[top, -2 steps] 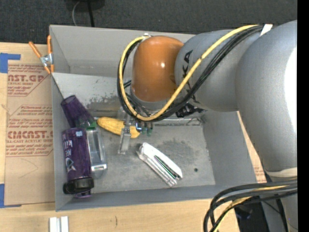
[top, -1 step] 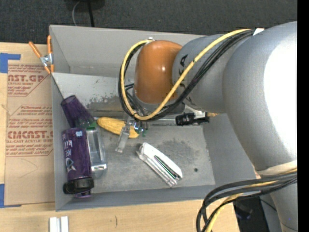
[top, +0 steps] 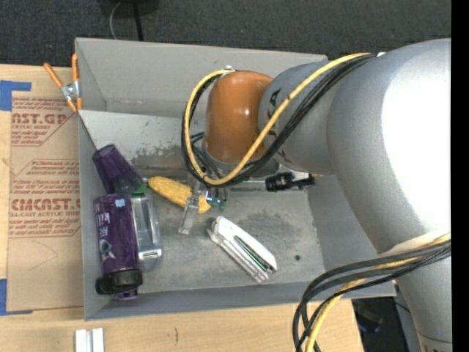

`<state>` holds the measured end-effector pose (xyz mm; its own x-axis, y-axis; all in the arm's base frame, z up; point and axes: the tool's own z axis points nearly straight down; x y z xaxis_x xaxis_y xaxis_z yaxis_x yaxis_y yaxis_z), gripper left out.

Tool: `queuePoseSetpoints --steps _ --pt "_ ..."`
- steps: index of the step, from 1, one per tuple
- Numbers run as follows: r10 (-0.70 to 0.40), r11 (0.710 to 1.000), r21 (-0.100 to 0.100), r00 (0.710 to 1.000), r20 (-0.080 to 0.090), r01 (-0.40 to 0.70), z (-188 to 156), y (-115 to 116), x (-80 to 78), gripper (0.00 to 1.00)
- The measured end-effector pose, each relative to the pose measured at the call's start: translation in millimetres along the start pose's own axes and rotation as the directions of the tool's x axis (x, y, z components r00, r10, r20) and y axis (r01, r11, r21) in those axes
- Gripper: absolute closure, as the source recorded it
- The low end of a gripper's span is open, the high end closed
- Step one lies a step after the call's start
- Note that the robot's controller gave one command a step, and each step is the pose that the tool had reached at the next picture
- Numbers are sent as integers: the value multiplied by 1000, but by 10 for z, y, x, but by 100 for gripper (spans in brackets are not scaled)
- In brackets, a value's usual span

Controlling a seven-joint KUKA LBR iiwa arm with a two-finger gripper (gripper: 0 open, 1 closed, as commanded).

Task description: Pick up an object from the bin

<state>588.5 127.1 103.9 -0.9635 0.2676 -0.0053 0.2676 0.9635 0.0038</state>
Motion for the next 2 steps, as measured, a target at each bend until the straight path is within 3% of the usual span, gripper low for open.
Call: queuePoseSetpoints --steps 1,2 --pt "136 991 -3 991 1 -136 128 141 30 100" --pt "136 991 -3 991 0 -136 128 141 30 100"
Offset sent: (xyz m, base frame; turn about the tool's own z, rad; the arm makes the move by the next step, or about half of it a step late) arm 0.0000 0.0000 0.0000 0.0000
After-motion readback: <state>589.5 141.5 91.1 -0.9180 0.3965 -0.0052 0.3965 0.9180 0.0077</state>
